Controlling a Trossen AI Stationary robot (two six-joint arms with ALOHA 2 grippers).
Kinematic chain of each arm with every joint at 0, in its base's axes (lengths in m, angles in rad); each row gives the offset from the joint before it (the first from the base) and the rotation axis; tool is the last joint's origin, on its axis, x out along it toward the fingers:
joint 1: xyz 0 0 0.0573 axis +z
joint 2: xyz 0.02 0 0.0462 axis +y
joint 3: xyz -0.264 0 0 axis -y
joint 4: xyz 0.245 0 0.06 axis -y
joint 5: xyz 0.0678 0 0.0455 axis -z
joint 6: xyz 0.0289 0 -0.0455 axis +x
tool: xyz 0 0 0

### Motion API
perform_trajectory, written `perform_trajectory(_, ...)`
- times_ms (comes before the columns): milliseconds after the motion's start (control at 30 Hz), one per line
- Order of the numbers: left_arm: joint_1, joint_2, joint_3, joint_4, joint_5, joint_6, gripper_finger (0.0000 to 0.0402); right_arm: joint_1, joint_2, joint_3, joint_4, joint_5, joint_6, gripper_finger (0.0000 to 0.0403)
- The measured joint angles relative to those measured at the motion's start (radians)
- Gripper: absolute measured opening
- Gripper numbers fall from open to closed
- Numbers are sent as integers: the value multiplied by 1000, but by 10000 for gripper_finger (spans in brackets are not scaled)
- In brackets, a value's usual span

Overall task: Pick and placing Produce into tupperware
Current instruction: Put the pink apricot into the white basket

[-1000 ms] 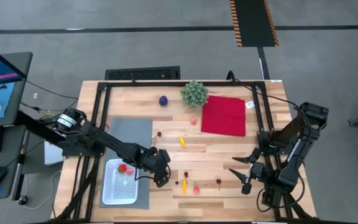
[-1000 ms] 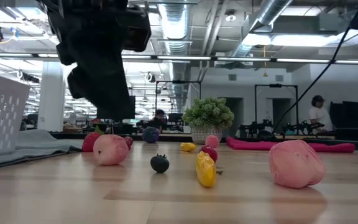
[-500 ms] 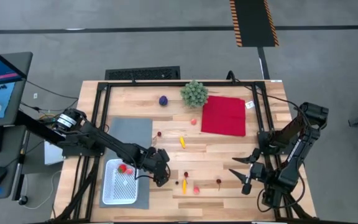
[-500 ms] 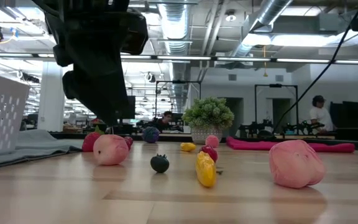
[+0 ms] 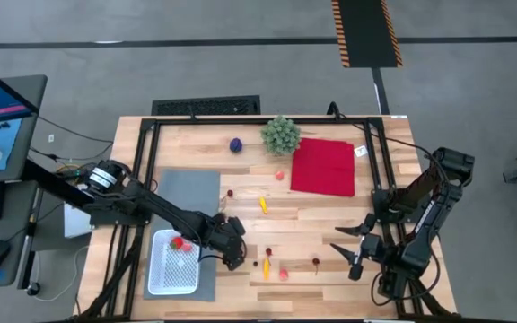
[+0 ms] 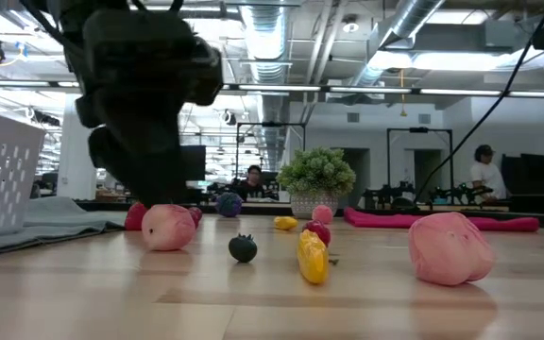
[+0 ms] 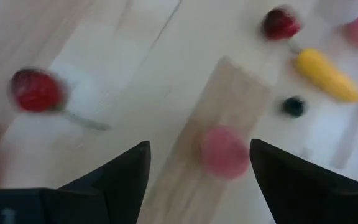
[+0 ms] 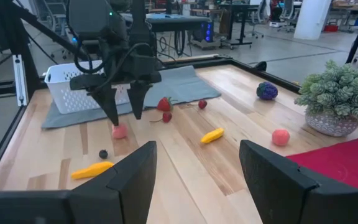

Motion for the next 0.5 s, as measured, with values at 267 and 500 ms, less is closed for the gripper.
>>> perform_trajectory(267, 0, 33, 1, 17, 22, -3, 267, -2, 0, 0, -1, -2, 0, 255)
perform_trajectory(500, 0, 62, 3, 56, 32, -9, 266, -6, 0, 0, -1, -5, 0, 255)
